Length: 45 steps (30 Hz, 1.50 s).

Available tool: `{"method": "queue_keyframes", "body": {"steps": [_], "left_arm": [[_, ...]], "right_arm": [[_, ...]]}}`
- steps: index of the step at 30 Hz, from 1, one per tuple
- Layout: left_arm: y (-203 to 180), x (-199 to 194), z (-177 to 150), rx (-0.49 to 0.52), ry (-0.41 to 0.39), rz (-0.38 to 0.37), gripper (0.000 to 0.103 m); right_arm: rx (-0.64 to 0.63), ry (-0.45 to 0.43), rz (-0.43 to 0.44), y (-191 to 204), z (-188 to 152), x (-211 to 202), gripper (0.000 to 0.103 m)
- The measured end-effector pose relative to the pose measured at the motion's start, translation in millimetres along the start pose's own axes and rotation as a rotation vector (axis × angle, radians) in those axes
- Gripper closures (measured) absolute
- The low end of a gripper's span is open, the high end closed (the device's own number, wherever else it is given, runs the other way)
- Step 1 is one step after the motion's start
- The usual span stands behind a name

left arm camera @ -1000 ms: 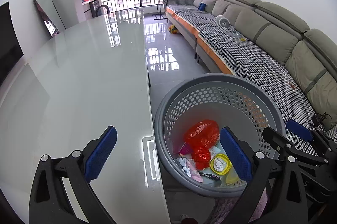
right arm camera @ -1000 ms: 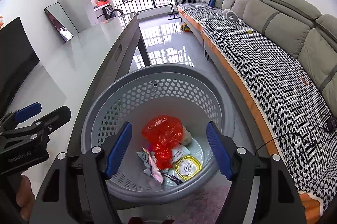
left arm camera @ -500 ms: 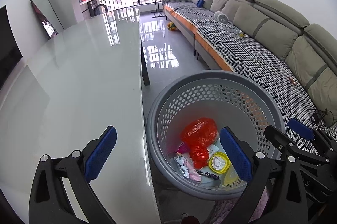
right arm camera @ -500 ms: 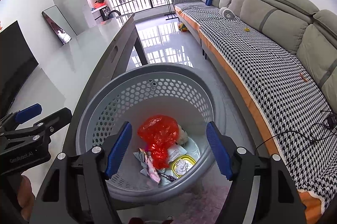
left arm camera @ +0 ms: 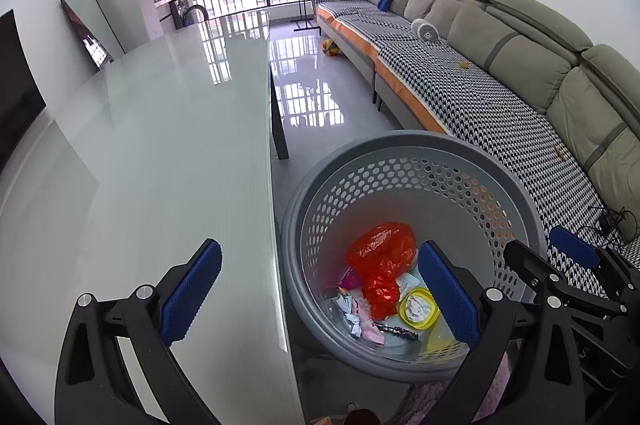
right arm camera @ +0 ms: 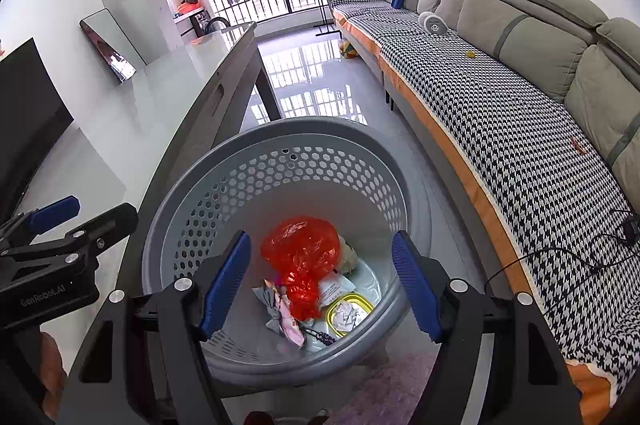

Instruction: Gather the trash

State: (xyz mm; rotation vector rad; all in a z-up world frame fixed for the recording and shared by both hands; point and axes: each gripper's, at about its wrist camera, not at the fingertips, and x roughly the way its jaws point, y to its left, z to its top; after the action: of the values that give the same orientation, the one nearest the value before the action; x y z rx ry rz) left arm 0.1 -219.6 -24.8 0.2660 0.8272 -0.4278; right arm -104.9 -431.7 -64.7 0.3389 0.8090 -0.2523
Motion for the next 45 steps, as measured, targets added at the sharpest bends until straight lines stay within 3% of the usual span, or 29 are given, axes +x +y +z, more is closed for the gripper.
{"method": "queue_keyframes", "body": {"steps": [45], "left_arm": [[8.0, -7.0, -4.5, -0.006, -0.014, 0.003, 0.006]], "right_arm": [[-0.015, -0.004, 0.007, 7.0, 1.1, -1.6, 0.033]]}}
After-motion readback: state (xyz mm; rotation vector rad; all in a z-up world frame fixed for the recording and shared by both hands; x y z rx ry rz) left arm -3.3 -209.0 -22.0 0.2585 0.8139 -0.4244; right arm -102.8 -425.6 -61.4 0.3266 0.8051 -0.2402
